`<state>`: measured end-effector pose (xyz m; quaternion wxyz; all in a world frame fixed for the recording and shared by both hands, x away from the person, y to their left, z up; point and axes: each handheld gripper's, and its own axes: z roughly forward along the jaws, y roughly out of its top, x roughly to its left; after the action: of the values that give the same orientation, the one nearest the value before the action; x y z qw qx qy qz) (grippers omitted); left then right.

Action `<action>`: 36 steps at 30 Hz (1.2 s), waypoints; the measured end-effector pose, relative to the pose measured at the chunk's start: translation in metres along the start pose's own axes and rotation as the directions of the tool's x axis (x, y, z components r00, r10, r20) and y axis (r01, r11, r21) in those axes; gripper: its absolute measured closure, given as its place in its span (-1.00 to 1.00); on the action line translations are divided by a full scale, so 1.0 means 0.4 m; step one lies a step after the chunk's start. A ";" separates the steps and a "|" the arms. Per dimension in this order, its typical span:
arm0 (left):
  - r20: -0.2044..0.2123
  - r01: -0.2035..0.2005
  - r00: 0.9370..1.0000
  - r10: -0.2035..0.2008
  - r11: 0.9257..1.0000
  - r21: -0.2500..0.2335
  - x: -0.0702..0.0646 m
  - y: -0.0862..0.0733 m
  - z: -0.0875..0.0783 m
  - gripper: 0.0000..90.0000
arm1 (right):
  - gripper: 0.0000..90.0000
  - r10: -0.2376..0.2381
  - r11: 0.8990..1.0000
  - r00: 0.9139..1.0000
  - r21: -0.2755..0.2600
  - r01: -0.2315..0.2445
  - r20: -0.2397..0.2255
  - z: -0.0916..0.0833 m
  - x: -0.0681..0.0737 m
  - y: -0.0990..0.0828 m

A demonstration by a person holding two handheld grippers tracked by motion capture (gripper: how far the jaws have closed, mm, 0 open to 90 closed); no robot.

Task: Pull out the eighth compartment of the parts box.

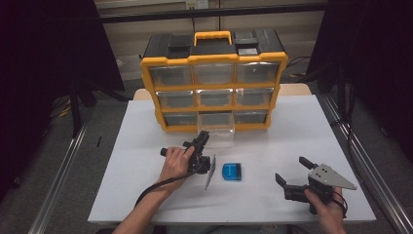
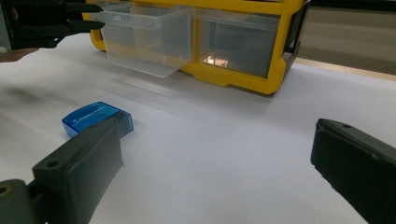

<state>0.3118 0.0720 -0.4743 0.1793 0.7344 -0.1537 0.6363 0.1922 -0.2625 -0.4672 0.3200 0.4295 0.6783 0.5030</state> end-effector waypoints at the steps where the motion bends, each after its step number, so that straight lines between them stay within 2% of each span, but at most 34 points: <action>1: 0.011 0.010 1.000 -0.010 1.000 0.008 -0.001 -0.001 -0.002 0.74 | -0.96 0.003 1.000 1.000 0.004 -0.003 0.002 0.000 0.000 0.000; 6: 0.013 0.010 1.000 -0.010 1.000 -0.004 0.000 -0.001 -0.007 0.75 | -0.96 0.003 1.000 1.000 0.003 -0.003 0.000 0.001 0.002 0.000; 7: 0.023 0.015 1.000 -0.014 1.000 -0.012 0.002 0.000 -0.011 0.92 | -0.96 -0.001 1.000 1.000 0.001 0.001 0.002 0.001 0.001 0.000; 9: 0.022 0.015 1.000 -0.015 1.000 -0.018 0.005 0.003 -0.012 0.94 | -0.96 0.001 1.000 1.000 0.000 -0.001 0.002 0.001 0.001 0.000; 11: 0.014 0.034 0.999 -0.034 0.999 -0.003 0.005 0.003 -0.011 0.90 | -0.96 0.000 1.000 1.000 0.002 0.000 0.003 0.002 0.001 0.000; 15: 0.024 0.042 0.999 -0.042 0.999 -0.018 0.002 0.002 -0.006 0.85 | -0.96 0.002 1.000 1.000 0.003 -0.002 -0.001 0.000 0.002 0.000; 17: 0.015 0.039 0.999 -0.039 0.999 -0.016 0.002 0.006 -0.008 0.80 | -0.96 0.002 1.000 1.000 0.001 -0.002 0.004 0.001 0.000 0.000; 22: 0.018 0.072 0.997 -0.071 0.997 -0.018 0.001 0.006 -0.007 0.64 | -0.96 0.002 1.000 1.000 0.003 -0.002 0.001 0.002 0.001 0.000; 25: 0.021 0.134 0.991 -0.134 0.991 -0.009 0.007 0.001 -0.010 0.47 | -0.96 0.001 1.000 1.000 0.002 -0.001 0.002 0.002 0.001 0.000; 27: 0.019 0.185 0.982 -0.185 0.983 0.000 0.011 -0.003 -0.013 0.32 | -0.96 0.004 1.000 1.000 0.003 -0.004 0.002 0.001 0.000 0.000; 28: 0.025 0.204 0.979 -0.204 0.979 0.001 0.016 -0.005 -0.014 0.32 | -0.96 0.004 1.000 1.000 0.003 -0.004 0.002 0.001 0.000 0.000; 29: 0.028 0.234 0.972 -0.234 0.972 0.003 0.017 -0.008 -0.016 0.24 | -0.96 0.004 1.000 1.000 0.003 -0.004 0.002 0.001 0.001 0.000; 30: 0.026 0.248 0.968 -0.248 0.969 0.004 0.018 -0.010 -0.017 0.18 | -0.96 0.001 1.000 1.000 0.003 -0.001 0.000 0.001 0.000 0.000; 31: 0.028 0.281 0.959 -0.281 0.960 -0.002 0.018 -0.012 -0.016 0.09 | -0.96 0.000 1.000 1.000 0.001 0.000 -0.001 0.002 0.000 0.000; 32: 0.027 0.301 0.953 -0.301 0.954 0.011 0.021 -0.013 -0.018 -0.06 | -0.96 0.000 1.000 1.000 0.003 0.000 0.001 0.002 0.000 0.000; 34: 0.035 0.317 0.948 -0.318 0.948 0.026 0.028 -0.016 -0.022 -0.16 | -0.96 0.001 1.000 1.000 0.004 -0.001 0.000 0.002 0.000 0.000; 36: 0.038 0.356 0.934 -0.356 0.934 0.023 0.033 -0.018 -0.024 -0.31 | -0.96 0.001 1.000 1.000 0.002 -0.001 0.000 0.002 0.001 0.000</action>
<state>0.3087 0.0830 -0.4603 0.2827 0.7644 -0.0169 0.5792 0.1929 -0.2617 -0.4674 0.3195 0.4302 0.6785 0.5025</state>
